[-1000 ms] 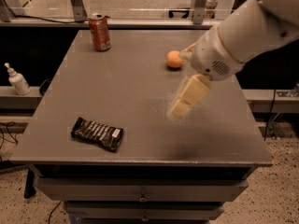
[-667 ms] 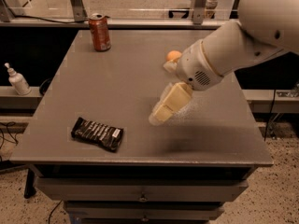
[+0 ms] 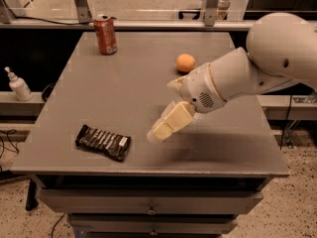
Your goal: Move rxbar chocolate near orange
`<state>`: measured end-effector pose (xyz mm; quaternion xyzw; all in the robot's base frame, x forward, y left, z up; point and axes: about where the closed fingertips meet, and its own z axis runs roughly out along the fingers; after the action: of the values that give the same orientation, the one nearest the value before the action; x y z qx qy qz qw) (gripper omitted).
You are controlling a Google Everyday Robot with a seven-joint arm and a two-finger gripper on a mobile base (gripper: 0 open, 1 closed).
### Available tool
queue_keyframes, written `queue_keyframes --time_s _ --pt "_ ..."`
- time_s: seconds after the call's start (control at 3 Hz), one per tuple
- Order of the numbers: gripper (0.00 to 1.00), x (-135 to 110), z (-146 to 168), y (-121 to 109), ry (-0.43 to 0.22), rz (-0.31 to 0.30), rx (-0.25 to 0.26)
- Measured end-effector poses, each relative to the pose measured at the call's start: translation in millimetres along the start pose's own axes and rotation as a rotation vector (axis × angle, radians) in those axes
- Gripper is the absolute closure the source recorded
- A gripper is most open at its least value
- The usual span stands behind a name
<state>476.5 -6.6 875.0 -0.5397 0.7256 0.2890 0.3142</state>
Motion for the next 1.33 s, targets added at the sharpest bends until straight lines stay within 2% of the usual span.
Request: queue_keyframes --time_s 0.33,0.67,1.0,1.33 --pt "0.0 2.1 -3.3 2.1 -0.089 -0.001 -0.019" --pt "0.0 5.2 11.9 13.1 -0.264 0.021 -0.047" --pt "0.0 -0.8 35.1 26.0 -0.375 0.036 -0.061" --pt "0.0 -8.9 58.3 38.0 -0.38 0.033 -0.049"
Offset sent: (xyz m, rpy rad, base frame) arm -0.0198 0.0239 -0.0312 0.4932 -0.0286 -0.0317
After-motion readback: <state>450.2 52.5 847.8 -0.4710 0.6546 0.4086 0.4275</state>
